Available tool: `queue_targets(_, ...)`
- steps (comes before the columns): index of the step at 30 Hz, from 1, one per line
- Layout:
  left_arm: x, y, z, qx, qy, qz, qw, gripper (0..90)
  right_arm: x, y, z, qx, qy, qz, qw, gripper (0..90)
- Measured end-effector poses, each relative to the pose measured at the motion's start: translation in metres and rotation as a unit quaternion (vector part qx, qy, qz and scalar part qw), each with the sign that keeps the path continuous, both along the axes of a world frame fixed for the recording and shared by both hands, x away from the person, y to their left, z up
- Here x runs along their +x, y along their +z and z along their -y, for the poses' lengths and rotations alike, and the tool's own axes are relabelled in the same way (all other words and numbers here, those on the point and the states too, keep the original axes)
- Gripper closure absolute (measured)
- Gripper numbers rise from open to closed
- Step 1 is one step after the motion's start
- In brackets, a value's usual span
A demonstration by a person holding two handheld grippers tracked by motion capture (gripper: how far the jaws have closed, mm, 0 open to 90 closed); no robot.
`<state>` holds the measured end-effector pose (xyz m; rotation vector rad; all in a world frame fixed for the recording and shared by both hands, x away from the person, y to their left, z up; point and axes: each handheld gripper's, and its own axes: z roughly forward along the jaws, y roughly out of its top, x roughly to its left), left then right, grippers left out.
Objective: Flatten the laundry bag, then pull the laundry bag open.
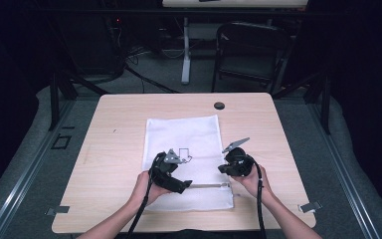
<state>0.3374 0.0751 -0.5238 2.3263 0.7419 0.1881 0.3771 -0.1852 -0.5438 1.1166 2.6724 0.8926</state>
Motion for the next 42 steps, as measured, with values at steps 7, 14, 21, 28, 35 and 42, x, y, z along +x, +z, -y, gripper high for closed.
queue_targets(7, -0.007, -0.007, 0.028, 0.000, -0.043, 0.003, 0.9991, 19.8, 0.004, -0.007, 0.004, -0.009, -0.001, -0.012, 0.9999, 90.0)
queue_targets(14, -0.008, -0.015, 0.056, 0.003, -0.076, 0.011, 0.9970, 26.2, 0.006, -0.018, 0.007, -0.010, -0.001, -0.030, 0.9995, 90.0)
queue_targets(21, -0.010, -0.025, 0.079, 0.004, -0.092, 0.017, 0.9956, 37.7, 0.009, -0.020, 0.013, 0.008, -0.002, -0.040, 0.9991, 90.0)
queue_targets(28, -0.007, -0.029, 0.098, -0.004, -0.099, 0.015, 0.9949, 53.8, 0.009, -0.021, 0.015, 0.022, -0.009, -0.051, 0.9984, 90.0)
queue_targets(35, -0.006, -0.037, 0.112, 0.004, -0.099, 0.022, 0.9949, 63.1, 0.010, -0.021, 0.017, 0.031, -0.010, -0.058, 0.9978, 90.0)
queue_targets(42, -0.005, -0.041, 0.118, 0.013, -0.094, 0.022, 0.9952, 66.0, 0.010, -0.022, 0.018, 0.035, -0.019, -0.059, 0.9975, 90.0)
